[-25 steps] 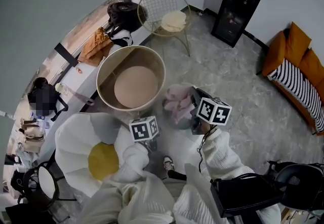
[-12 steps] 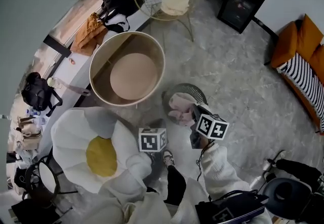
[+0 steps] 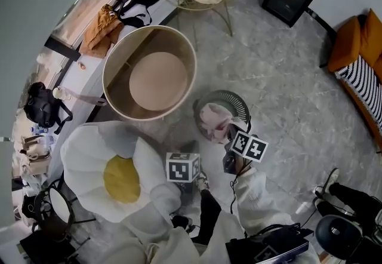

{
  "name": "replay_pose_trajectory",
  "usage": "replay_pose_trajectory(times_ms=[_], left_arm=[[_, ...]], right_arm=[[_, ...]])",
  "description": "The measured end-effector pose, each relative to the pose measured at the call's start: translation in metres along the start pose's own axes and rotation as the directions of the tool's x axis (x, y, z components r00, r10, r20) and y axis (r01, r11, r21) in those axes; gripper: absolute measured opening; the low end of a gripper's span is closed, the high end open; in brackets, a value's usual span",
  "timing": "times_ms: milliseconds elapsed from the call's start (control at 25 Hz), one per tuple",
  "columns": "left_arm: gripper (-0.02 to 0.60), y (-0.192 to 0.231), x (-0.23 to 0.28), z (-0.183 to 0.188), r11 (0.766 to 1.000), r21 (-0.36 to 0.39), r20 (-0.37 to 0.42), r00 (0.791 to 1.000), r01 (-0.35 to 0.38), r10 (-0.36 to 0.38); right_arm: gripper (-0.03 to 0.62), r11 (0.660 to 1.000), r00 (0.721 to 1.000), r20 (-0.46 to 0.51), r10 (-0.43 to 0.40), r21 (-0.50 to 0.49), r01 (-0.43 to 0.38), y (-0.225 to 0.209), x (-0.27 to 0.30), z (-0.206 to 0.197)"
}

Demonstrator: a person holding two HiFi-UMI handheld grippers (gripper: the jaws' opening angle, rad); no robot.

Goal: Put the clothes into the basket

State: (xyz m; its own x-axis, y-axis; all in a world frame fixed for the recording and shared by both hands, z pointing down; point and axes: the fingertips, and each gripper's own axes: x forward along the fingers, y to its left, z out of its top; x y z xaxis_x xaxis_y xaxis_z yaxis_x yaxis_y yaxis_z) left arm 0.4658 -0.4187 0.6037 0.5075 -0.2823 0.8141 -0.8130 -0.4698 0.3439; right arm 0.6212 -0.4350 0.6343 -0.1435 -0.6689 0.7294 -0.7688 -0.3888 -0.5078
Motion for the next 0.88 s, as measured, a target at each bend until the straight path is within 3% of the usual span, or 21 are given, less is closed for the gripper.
replay_pose_trajectory(times_ms=[120, 560, 880], left_arm=[[-0.002, 0.009, -0.001, 0.002, 1.0, -0.004, 0.002, 1.0, -0.015, 0.015], [-0.002, 0.035, -0.002, -0.014, 0.997, -0.034, -0.055, 0.996, -0.066, 0.064], [-0.002, 0.037, 0.001, -0.016, 0.997, -0.034, -0.072, 0.996, -0.064, 0.061]], right_arm=[[0.028, 0.999, 0.999, 0.015, -0.041, -0.017, 0.041, -0.006, 0.007, 0.006], [0.028, 0.999, 0.997, -0.07, -0.037, 0.013, 0.038, -0.001, 0.031, -0.035], [0.028, 0.999, 0.997, -0.066, -0.045, 0.009, 0.046, -0.001, 0.034, -0.036]])
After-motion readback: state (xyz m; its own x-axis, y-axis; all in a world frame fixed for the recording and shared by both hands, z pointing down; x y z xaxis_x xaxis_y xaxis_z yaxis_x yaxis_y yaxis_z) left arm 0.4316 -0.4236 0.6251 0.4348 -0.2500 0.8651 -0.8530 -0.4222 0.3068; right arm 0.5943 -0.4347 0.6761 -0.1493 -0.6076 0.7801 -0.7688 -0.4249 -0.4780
